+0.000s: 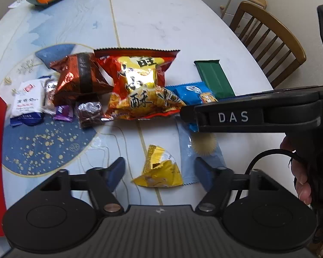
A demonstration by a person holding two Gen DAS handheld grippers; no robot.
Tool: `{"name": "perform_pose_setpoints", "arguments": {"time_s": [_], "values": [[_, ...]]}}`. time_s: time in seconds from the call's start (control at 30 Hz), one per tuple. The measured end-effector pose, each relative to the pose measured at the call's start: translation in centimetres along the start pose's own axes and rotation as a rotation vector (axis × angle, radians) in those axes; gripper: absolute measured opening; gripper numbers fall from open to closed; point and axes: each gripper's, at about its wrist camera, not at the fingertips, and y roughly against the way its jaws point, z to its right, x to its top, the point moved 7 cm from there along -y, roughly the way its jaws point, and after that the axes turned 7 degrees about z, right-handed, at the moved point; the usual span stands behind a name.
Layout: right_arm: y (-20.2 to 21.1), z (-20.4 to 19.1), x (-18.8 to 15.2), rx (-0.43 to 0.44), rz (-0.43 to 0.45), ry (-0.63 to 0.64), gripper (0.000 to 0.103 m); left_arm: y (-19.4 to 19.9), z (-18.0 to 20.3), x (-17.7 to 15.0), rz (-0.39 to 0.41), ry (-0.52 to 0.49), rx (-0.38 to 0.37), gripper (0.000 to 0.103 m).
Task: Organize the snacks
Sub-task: 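Grasp the yellow candy packet with the left gripper while the right grasps the blue cookie packet, then carry both packets over the box and open both grippers to drop them inside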
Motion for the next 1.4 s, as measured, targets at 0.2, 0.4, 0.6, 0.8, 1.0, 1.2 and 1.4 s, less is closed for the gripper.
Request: {"name": "perform_pose_setpoints", "arguments": {"time_s": [0.2,0.4,0.6,0.8,1.0,1.2,1.4], "values": [[0.4,0.1,0.1,0.011,0.016,-0.007,0.049,-0.2,-0.1,-0.2,-0.014,0.036,-0.036,0.040],[0.8,0.2,-0.1,0.012,0.029,-0.025,0.040,0.1,-0.6,-0.5,-0.013,0.068,-0.050,0.029],[2.1,-0.1,-0.3,0.013,0.056,-0.032,0.039,1.2,-1.1,-0.5,0.005,0.090,-0.055,0.029],[4.5,-0.5,-0.4,0.021,0.088,-0.040,0.039,3.6,-1.9,-0.4,0.034,0.105,-0.065,0.029],[7.3,-1.7,-0.6,0.036,0.123,-0.036,0.039,6.7,-3.0,-0.3,0.068,0.126,-0.076,0.029],[9.7,-4.1,-1.1,0.058,0.142,-0.021,0.039,10.0,-4.6,-0.4,0.109,0.136,-0.079,0.029],[11.3,-7.3,-1.3,0.086,0.162,0.001,0.039,13.0,-7.2,-0.6,0.138,0.162,-0.071,0.029]]}}
